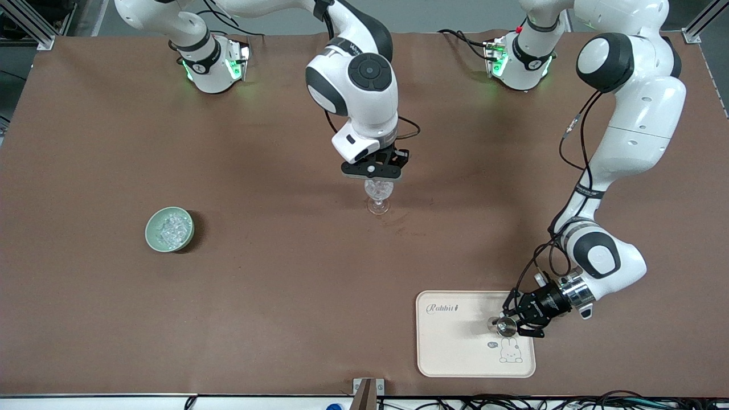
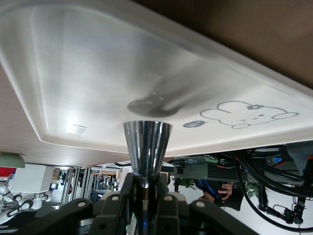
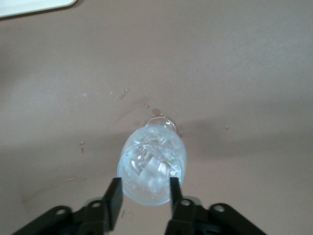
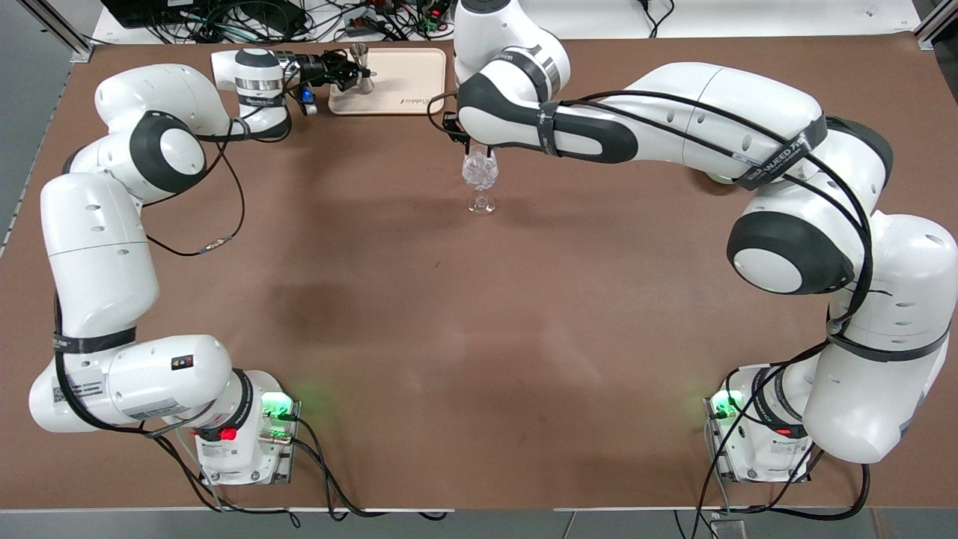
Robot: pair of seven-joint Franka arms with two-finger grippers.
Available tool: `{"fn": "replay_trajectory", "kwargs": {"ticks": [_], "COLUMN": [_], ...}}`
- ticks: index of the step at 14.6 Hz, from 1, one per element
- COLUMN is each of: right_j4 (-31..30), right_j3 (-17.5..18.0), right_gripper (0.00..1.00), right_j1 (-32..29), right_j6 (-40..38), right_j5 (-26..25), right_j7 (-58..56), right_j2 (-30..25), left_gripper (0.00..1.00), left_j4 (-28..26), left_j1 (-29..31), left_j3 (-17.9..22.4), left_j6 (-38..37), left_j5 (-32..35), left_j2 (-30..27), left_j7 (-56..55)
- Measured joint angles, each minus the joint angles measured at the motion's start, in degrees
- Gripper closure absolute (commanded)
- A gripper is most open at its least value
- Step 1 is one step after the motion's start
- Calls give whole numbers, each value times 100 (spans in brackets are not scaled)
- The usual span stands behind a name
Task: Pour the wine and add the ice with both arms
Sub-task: 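Lower the ice cube into the wine glass and open the right gripper, then lower the jigger onto the rabbit tray with the left gripper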
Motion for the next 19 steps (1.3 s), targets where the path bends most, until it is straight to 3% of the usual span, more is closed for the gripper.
{"fn": "replay_trajectory", "kwargs": {"ticks": [2, 4, 6, 8, 10, 13, 19], "right_j4": [17, 58, 133, 194, 200, 194, 140], "right_j3": [-35, -70, -184, -467, -722, -818, -833], "right_gripper": [0, 0, 0, 0, 0, 0, 0], "right_j1": [-3, -8, -52, -162, -455, -1185, -2735], "right_j6": [0, -2, -7, -178, -524, -1045, -1932], "right_j5": [-7, -107, -473, -843, -926, -931, -928], "right_j7": [-1, -2, 2, 1, -241, -1117, -2675], "right_j2": [0, -1, -35, -253, -641, -1233, -2016], "left_gripper": [63, 39, 0, 0, 0, 0, 0], "left_j4": [1, 1, 28, 78, 128, 187, 193], "left_j1": [-23, -44, -51, -59, -69, -40, 93], "left_j3": [0, 0, 0, 1, -1, -5, -10], "left_j6": [0, 0, 0, 0, 0, -135, -1606], "left_j5": [-24, -36, -36, 10, 571, 2375, 5341], "left_j2": [64, 88, 87, 80, 16, -302, -1063], "left_j7": [130, 201, 207, 254, 290, 113, -81]}}
